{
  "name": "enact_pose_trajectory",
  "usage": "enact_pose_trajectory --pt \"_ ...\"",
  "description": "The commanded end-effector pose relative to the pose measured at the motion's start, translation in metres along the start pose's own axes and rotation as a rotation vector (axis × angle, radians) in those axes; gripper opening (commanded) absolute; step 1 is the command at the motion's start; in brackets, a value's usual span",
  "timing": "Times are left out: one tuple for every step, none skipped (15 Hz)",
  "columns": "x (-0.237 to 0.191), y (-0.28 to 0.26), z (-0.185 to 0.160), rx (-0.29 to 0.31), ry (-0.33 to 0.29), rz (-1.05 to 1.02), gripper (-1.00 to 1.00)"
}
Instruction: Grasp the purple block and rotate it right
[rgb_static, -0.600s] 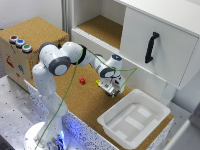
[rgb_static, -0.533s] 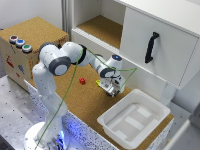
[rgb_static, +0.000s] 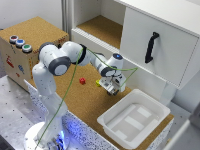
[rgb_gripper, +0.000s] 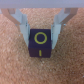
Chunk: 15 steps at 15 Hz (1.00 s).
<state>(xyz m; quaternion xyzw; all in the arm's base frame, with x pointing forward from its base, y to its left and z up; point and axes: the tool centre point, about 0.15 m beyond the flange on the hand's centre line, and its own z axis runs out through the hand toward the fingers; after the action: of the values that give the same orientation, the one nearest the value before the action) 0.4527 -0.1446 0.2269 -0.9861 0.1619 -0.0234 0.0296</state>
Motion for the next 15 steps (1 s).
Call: enact_pose_trajectory --pt "0.002 0.001 -0.01 -0.016 0.003 0.283 -1.0" --pt "0.001 0.002 -0.006 -0.027 0.0 0.337 -1.0" --pt "0.002 0.002 -0.001 -0.045 0.012 0.417 -1.0" --pt "0.002 0.005 0.004 -0.024 0.008 0.507 -1.0" --pt "0.002 0.011 0.007 -0.011 0.009 0.614 -1.0" --pt "-0.001 0.02 0.01 0.02 0.001 0.751 -1.0" --pt "-0.005 0.026 0.01 0.023 0.003 0.858 -1.0" --pt "-0.005 0.029 0.008 0.027 0.019 0.916 -1.0" --pt "-0.003 0.03 0.008 0.063 0.025 0.921 -1.0" --pt "-0.003 0.033 0.004 0.1 0.02 0.968 -1.0" --pt "-0.002 0.035 -0.003 0.092 0.041 1.002 -1.0" --pt "-0.001 0.037 -0.001 0.115 0.027 1.061 -1.0" --pt "0.002 0.037 0.006 0.144 -0.009 1.127 -1.0" --pt "0.004 0.035 0.014 0.194 -0.04 1.201 -1.0" --pt "0.013 0.03 0.011 0.195 -0.021 1.206 -1.0"
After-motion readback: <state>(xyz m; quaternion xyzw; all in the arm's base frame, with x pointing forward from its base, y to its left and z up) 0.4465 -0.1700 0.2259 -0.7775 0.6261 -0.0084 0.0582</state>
